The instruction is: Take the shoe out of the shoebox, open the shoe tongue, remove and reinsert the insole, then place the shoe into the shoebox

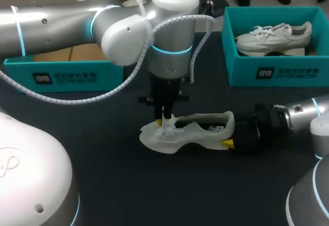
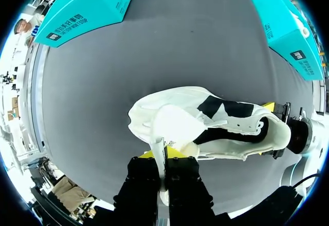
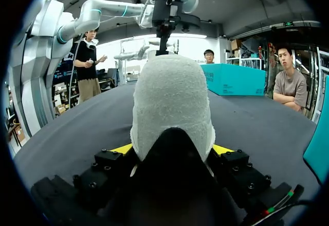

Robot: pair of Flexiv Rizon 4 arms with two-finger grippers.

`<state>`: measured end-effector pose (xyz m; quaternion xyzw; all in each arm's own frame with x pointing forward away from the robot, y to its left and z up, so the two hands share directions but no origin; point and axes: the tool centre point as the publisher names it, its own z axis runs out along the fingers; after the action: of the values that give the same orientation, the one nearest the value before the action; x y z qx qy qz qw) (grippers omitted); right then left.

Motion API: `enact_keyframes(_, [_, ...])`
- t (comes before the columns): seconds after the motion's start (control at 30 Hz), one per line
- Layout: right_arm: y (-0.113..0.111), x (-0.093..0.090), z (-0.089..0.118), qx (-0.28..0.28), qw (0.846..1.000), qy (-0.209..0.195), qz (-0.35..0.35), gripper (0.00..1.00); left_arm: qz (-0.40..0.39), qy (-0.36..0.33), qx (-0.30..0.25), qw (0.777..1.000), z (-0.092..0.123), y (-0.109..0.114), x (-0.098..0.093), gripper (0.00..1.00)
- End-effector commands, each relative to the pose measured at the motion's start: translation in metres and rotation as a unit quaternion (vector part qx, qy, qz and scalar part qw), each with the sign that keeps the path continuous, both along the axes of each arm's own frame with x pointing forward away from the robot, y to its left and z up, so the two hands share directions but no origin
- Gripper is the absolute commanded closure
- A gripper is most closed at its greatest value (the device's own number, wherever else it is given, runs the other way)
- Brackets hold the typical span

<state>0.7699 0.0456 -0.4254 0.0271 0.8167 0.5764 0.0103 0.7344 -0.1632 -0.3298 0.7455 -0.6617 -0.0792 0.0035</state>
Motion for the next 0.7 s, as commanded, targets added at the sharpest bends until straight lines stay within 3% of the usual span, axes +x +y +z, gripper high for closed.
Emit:
enact_keyframes(0.03, [0.001,-0.001,-0.005,-0.001,1.000,0.000,-0.001,1.00,0.002,-0.001,-0.001,1.000,-0.001,0.007,-0.003,1.00])
enact_keyframes(0.17, [0.001,-0.001,-0.005,-0.001,1.000,0.000,-0.001,1.00,0.000,0.002,-0.001,1.000,-0.002,0.007,-0.003,1.00])
enact_keyframes(0.2, [0.001,-0.001,-0.005,-0.001,1.000,0.000,-0.001,1.00,-0.001,0.003,-0.003,1.000,-0.001,0.007,-0.003,0.93])
enact_keyframes(0.27, [0.001,-0.001,-0.005,-0.001,1.000,0.000,-0.001,1.00,-0.003,0.002,-0.006,1.000,0.002,0.006,-0.003,0.21])
enact_keyframes(0.3, [0.001,-0.001,-0.005,-0.001,1.000,0.000,-0.001,1.00,-0.006,-0.001,-0.007,1.000,0.004,0.005,-0.002,0.00])
enact_keyframes(0.5, [0.001,-0.001,-0.005,-0.001,1.000,0.000,-0.001,1.00,-0.056,-0.020,-0.024,0.998,0.023,-0.001,0.003,0.00])
enact_keyframes(0.7, [0.001,-0.001,-0.005,-0.001,1.000,0.000,-0.001,1.00,-0.187,-0.058,-0.056,0.979,0.053,-0.017,0.006,0.00])
